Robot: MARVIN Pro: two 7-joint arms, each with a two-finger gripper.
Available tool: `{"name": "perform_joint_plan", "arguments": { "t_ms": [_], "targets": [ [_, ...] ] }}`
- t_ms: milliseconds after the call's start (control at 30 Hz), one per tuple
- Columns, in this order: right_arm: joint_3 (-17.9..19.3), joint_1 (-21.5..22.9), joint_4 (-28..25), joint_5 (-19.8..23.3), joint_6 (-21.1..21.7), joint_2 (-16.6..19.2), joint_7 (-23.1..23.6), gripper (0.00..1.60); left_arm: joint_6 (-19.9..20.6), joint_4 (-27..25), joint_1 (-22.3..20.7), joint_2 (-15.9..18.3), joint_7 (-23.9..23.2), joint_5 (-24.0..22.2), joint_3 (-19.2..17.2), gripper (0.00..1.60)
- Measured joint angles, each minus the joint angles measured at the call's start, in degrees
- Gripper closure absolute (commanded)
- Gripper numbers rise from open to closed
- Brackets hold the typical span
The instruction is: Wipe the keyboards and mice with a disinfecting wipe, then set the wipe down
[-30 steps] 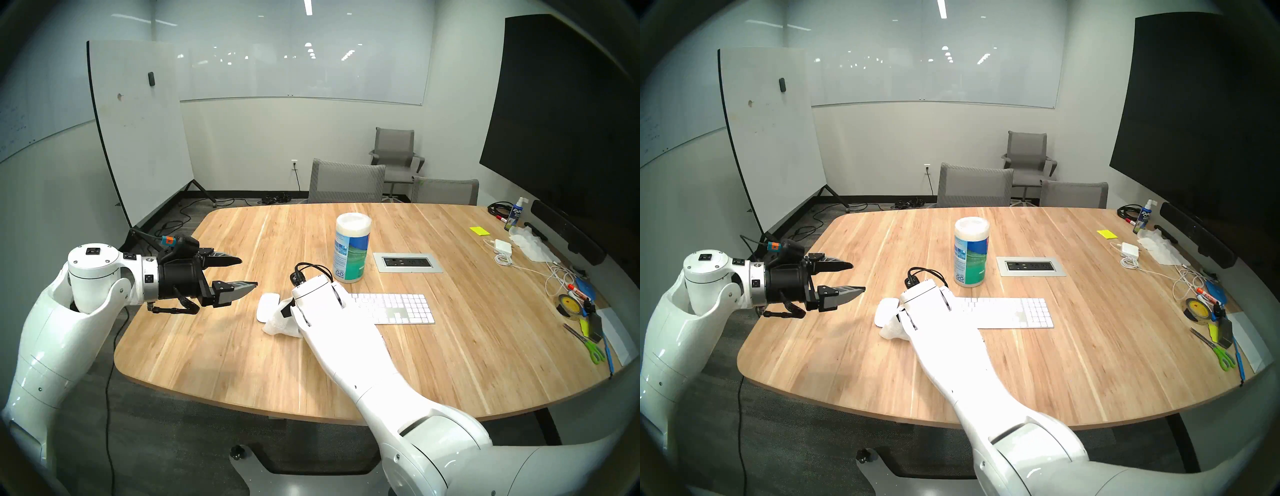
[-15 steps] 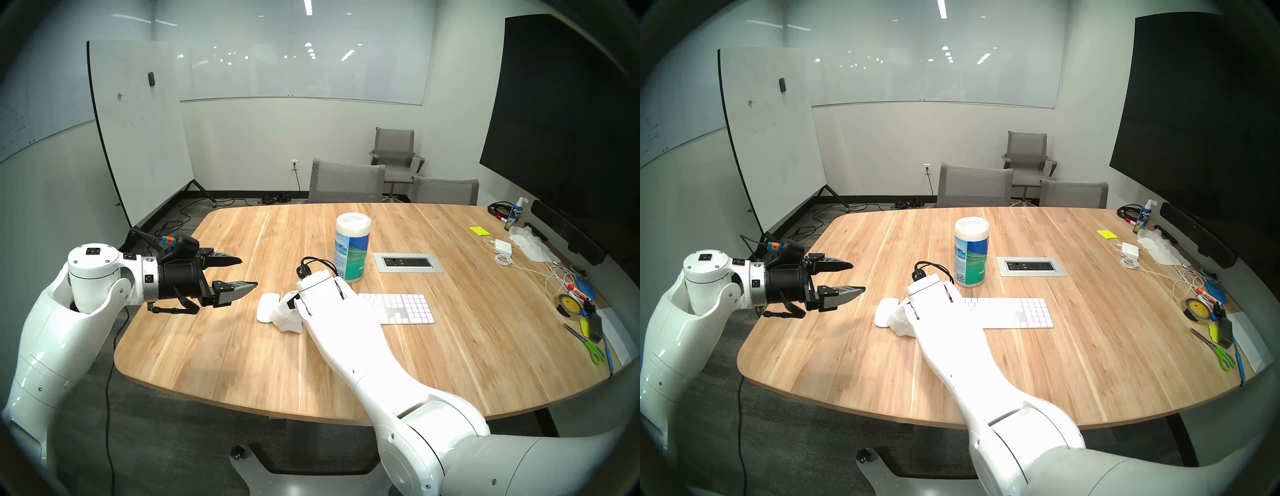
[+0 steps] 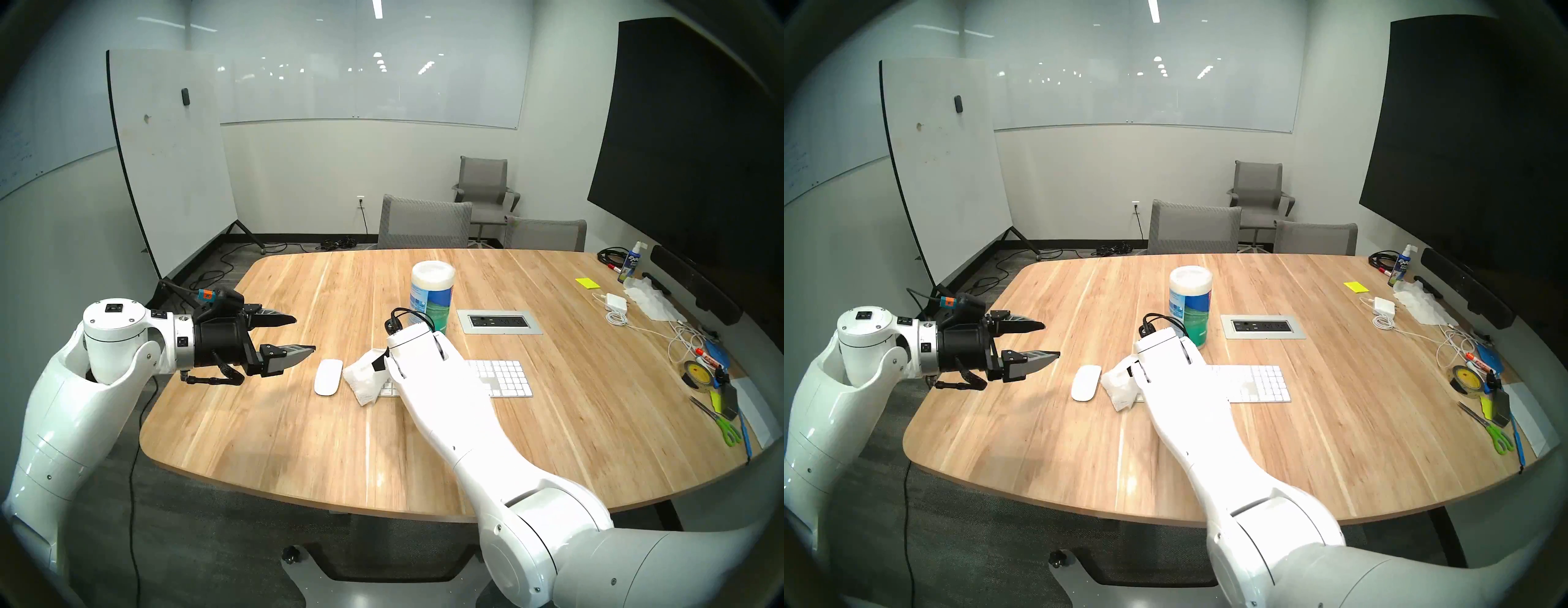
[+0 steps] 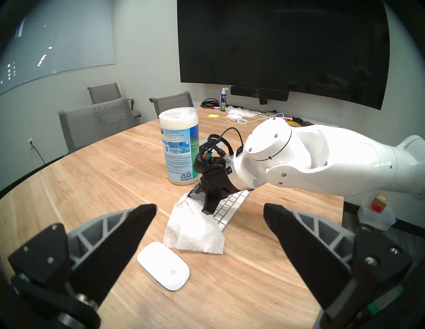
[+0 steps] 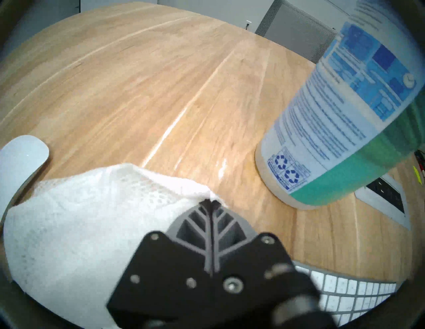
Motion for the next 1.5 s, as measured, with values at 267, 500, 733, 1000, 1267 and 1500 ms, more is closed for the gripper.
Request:
{"name": "perform_joint_plan", "arguments": {
  "t_ms": [267,500,733,1000,1267,1500],
  "targets": [
    [-0.8,-3.0,-6.0,-0.6,2.5,3.9,4.8,1.6,0.0,0.0,0.0,0.0,0.0,0.0,0.0,0.0],
    [-1.5,-5.8,-10.8,-0.9,4.2,6.7,8.0,1.6,0.0,0.0,0.0,0.0,0.0,0.0,0.0,0.0],
    [-1.4,-8.3,-15.9,-0.9,5.6,9.7,10.8,1.6,0.0,0.0,0.0,0.0,0.0,0.0,0.0,0.0],
    [0.1,-9.7,-17.9,-0.6,5.5,12.2,12.7,1.6,0.0,0.0,0.0,0.0,0.0,0.0,0.0,0.0],
    [1.4,-9.7,-18.3,-0.5,4.9,13.9,13.9,1.6,0.0,0.0,0.0,0.0,0.0,0.0,0.0,0.0],
    [2.5,-9.6,-18.2,-0.3,4.3,14.8,14.6,1.6,0.0,0.0,0.0,0.0,0.0,0.0,0.0,0.0]
  ]
}}
